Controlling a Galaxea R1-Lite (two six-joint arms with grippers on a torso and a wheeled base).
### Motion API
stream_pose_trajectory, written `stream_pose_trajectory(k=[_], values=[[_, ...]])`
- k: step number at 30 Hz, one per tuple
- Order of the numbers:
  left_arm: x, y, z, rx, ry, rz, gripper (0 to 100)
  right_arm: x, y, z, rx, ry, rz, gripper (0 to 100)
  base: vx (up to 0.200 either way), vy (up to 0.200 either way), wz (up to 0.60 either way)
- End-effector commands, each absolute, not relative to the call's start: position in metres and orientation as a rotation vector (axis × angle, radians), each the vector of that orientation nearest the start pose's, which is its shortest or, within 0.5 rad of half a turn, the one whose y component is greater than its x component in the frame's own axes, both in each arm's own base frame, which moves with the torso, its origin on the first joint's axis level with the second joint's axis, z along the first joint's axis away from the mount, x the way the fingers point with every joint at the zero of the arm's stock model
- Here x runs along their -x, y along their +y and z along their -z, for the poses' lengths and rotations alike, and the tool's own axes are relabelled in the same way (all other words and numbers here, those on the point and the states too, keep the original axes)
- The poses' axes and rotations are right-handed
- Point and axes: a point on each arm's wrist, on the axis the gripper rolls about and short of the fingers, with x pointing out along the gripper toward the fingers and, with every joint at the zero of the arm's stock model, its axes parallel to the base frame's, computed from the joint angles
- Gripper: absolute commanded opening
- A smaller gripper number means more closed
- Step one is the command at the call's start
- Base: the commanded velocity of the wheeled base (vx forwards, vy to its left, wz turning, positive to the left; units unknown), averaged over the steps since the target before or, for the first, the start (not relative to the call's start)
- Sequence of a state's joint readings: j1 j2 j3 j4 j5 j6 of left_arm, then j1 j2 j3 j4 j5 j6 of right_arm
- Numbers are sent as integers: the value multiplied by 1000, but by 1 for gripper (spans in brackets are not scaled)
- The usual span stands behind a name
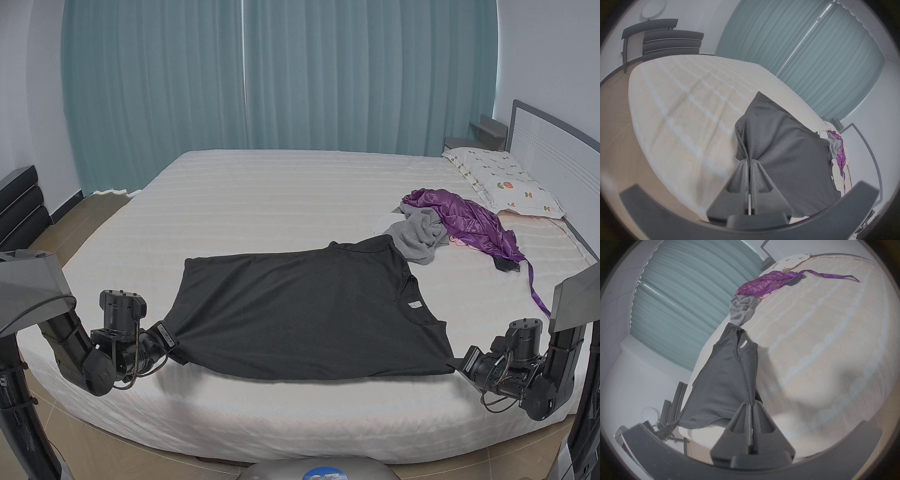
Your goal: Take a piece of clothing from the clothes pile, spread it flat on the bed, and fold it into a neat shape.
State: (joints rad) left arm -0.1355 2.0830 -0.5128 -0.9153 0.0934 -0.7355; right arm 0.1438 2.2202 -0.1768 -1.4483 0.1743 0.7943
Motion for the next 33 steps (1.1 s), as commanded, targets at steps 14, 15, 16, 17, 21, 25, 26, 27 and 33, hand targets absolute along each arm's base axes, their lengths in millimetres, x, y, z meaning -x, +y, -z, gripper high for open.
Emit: stream_pose_trajectory(k=[14,15,16,17,21,25,26,27,33], values=[[-279,-35,-44,534,680,-171,0,-223,36,-14,-718,697,-144,0,0,0,0],[-280,-36,-44,534,678,-169,0,-225,38,-12,-717,699,-150,0,0,0,0],[-280,-36,-44,534,678,-169,0,-225,38,-12,-717,699,-150,0,0,0,0],[-282,-36,-44,537,674,-166,0,-228,39,-10,-716,697,-154,0,0,0,0],[-299,-37,-37,550,669,-173,0,-257,43,-10,-718,635,-179,0,0,0,0],[-318,-37,-36,594,641,-186,0,-286,47,-11,-720,589,-195,0,0,0,0],[-323,-36,-36,611,629,-191,0,-294,48,-10,-721,588,-193,0,0,0,0],[-329,-35,-37,625,617,-195,0,-301,48,-9,-721,587,-191,0,0,0,0],[-359,-31,-25,704,586,-230,0,-351,53,-1,-723,563,-171,0,0,0,0]])
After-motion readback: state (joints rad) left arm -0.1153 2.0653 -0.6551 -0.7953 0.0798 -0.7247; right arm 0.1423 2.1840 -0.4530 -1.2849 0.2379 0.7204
